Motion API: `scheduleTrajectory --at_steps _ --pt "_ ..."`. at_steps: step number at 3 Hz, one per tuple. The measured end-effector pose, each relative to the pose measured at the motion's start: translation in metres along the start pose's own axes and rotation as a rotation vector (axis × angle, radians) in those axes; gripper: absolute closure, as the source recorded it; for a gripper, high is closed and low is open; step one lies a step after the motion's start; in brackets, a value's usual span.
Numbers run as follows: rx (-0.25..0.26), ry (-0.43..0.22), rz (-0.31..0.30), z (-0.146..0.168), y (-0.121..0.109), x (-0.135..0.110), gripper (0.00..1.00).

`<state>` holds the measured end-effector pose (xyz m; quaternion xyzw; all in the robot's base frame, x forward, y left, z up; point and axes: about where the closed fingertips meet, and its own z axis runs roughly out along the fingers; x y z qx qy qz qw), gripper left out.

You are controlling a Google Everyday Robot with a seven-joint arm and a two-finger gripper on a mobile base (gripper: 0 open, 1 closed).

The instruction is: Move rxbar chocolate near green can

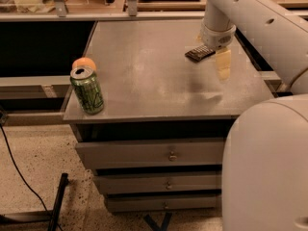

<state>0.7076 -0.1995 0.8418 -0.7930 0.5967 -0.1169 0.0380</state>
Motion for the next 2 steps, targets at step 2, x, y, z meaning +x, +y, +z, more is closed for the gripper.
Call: scheduleTrajectory --at_steps 2 --pt "0.027 0.022 -0.033 0.001 -0.03 0.024 0.0"
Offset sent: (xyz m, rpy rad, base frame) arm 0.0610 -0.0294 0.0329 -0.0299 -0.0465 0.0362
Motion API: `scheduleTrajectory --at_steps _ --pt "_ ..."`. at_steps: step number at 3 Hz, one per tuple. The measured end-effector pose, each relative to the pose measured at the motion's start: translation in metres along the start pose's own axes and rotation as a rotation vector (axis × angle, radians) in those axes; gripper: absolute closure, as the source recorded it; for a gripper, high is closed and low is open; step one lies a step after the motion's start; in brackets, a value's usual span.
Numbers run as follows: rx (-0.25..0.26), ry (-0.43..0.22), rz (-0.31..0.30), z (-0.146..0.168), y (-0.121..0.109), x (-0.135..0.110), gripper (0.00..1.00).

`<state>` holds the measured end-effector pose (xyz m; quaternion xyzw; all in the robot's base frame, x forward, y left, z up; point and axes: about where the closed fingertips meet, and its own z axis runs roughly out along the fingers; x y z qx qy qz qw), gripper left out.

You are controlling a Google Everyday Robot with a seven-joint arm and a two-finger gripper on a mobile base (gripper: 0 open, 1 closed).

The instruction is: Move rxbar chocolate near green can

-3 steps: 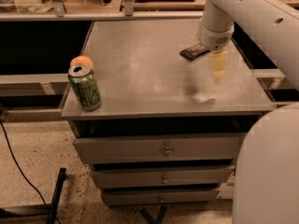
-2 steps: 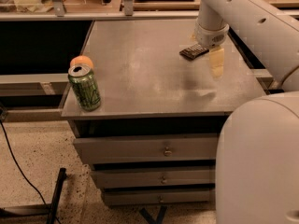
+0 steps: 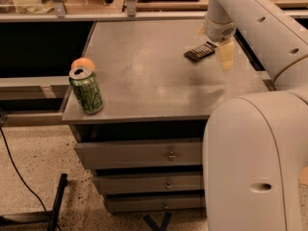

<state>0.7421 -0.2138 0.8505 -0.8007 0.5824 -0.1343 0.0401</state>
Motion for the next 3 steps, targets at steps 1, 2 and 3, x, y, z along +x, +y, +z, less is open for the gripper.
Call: scheduleTrajectory --at_steps 1,2,3 --pt "0.032 -0.002 0.002 0.0 -0.013 0.009 0.0" --pt "0.056 -0.006 -0.011 0.004 -0.024 0.014 0.0" --pt "0.055 -0.006 -0.035 0.013 -0.031 0.015 0.0"
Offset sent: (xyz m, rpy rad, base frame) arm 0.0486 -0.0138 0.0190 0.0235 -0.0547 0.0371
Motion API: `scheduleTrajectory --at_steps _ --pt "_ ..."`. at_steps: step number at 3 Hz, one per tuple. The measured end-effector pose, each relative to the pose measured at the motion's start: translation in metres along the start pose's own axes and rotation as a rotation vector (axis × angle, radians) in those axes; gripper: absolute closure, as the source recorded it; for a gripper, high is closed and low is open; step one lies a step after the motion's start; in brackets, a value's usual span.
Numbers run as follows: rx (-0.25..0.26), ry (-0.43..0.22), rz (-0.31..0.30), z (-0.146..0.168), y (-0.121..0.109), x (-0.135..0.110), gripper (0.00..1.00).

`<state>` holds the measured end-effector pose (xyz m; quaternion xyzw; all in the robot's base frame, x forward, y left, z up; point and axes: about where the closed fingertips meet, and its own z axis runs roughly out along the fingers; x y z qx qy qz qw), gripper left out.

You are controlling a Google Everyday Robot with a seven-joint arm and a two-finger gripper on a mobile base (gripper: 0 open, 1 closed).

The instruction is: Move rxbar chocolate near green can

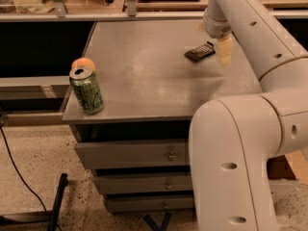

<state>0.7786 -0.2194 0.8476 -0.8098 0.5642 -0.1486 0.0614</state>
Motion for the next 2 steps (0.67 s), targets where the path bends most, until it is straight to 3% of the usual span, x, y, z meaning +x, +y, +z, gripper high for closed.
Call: scheduleTrajectory --at_steps 2 --pt "-0.003 0.024 -0.095 0.024 -0.009 0.007 0.0"
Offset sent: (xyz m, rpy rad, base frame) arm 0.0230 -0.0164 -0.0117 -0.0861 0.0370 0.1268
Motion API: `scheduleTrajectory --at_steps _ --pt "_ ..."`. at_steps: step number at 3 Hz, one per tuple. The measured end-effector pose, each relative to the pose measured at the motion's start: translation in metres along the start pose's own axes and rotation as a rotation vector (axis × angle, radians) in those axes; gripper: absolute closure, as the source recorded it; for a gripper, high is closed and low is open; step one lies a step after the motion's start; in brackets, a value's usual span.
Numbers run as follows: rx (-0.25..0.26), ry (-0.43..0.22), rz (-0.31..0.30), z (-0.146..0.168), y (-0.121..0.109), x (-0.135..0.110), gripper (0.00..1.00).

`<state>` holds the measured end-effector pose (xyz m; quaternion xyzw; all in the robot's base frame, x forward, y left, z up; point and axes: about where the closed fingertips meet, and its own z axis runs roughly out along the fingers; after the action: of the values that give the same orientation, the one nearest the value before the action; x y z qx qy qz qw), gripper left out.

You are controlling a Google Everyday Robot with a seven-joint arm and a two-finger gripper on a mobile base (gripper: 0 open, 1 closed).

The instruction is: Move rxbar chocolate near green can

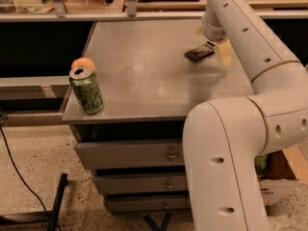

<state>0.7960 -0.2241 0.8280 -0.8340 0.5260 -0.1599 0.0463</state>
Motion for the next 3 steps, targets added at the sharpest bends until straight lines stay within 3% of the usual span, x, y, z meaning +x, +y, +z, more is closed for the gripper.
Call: scheduleTrajectory --at_steps 1,3 --pt "0.0 0.0 0.0 0.0 0.0 0.0 0.0" --pt "0.063 0.017 -0.048 0.0 -0.017 0.001 0.0"
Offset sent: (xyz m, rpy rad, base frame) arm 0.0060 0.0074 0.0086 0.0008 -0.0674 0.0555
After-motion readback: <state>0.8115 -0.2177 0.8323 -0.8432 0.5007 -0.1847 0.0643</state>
